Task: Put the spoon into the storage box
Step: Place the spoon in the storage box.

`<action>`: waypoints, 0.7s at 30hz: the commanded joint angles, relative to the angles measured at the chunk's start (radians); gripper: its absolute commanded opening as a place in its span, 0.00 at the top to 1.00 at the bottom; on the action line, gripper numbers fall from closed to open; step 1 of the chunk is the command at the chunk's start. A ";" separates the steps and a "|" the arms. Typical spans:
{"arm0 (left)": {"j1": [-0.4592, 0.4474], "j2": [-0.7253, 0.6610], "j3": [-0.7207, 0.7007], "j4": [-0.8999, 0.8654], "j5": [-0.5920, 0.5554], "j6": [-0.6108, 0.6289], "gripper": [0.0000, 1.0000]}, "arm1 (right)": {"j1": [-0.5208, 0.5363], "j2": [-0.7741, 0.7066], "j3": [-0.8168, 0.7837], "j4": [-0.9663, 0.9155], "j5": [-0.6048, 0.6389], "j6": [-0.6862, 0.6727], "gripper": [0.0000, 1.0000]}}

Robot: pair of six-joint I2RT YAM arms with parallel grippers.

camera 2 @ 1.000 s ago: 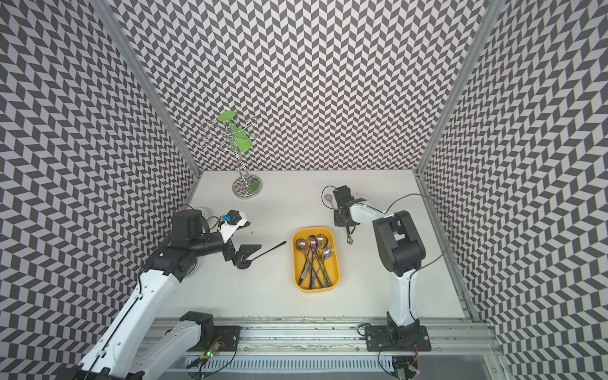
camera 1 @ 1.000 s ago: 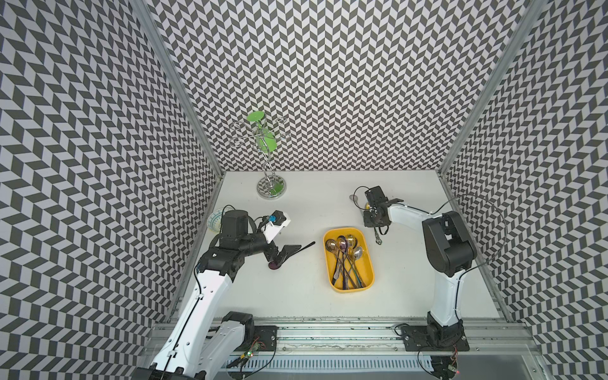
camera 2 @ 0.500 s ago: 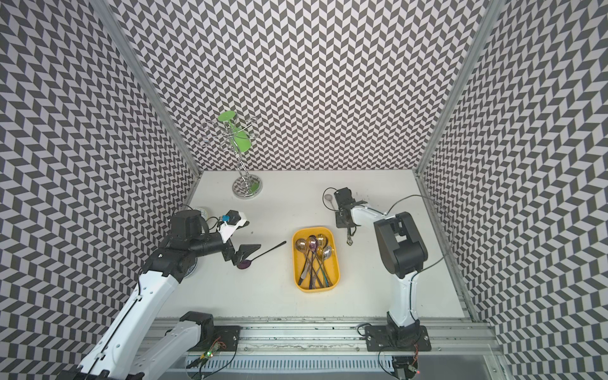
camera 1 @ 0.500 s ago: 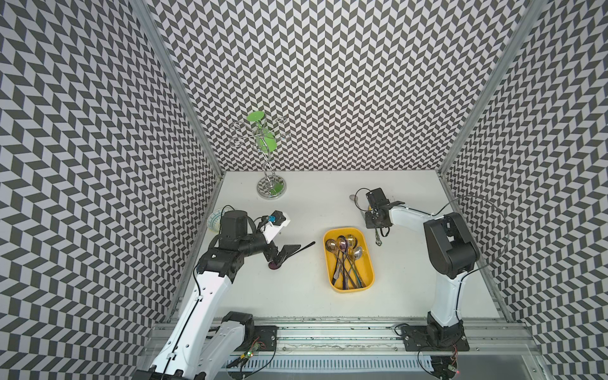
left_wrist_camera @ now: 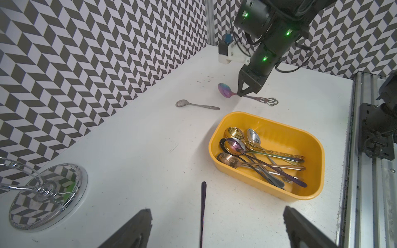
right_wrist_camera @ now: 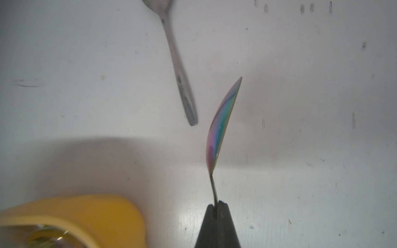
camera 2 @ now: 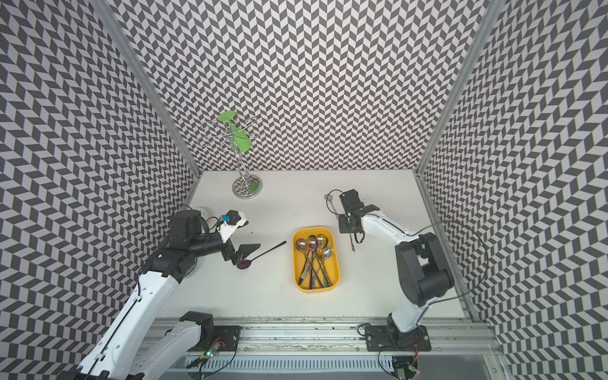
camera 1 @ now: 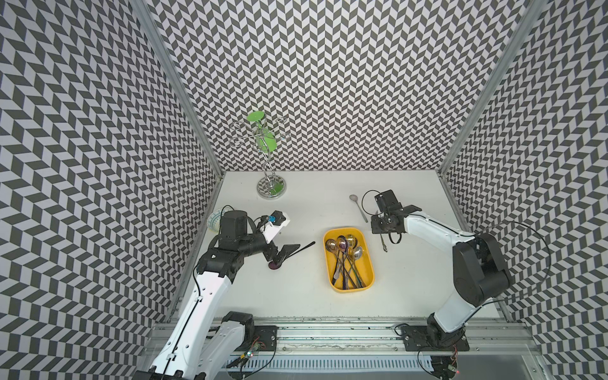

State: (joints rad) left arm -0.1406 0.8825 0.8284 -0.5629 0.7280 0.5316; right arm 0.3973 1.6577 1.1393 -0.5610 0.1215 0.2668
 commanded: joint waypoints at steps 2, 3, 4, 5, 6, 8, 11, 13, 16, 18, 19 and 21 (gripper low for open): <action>0.007 0.000 0.018 -0.002 -0.023 0.006 0.00 | 0.045 -0.100 -0.033 -0.010 -0.043 0.040 1.00; 0.006 -0.005 0.007 0.006 -0.025 0.007 0.00 | 0.052 -0.116 -0.039 -0.009 -0.057 0.045 1.00; 0.007 -0.008 -0.003 0.012 -0.024 0.009 0.00 | 0.059 -0.127 -0.042 -0.011 -0.066 0.049 1.00; 0.008 -0.007 -0.010 0.015 -0.023 0.011 0.00 | 0.072 -0.140 -0.043 -0.016 -0.074 0.056 1.00; 0.008 -0.003 -0.006 0.011 -0.024 0.011 0.00 | 0.092 -0.153 -0.043 -0.024 -0.077 0.066 1.00; 0.009 0.006 0.018 -0.003 -0.028 0.008 0.01 | 0.128 -0.184 -0.056 -0.033 -0.085 0.089 1.00; 0.009 -0.001 0.004 0.006 -0.030 0.010 0.00 | 0.173 -0.228 -0.103 -0.005 -0.116 0.126 1.00; 0.009 0.001 -0.007 0.012 -0.029 0.015 0.00 | 0.198 -0.243 -0.122 0.000 -0.128 0.144 1.00; 0.009 0.015 0.023 -0.003 -0.029 0.007 0.00 | 0.245 -0.266 -0.157 0.003 -0.123 0.181 1.00; 0.009 0.014 0.015 0.004 -0.027 0.007 0.00 | 0.273 -0.278 -0.197 0.036 -0.139 0.204 1.00; 0.009 0.013 0.006 0.010 -0.027 0.008 0.01 | 0.282 -0.276 -0.208 0.048 -0.144 0.208 1.00; 0.008 0.018 0.002 0.010 -0.025 0.011 0.00 | 0.298 -0.263 -0.219 0.057 -0.145 0.219 1.00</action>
State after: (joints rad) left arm -0.1368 0.8993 0.8284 -0.5621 0.7002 0.5335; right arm 0.6743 1.4006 0.9382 -0.5663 -0.0074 0.4419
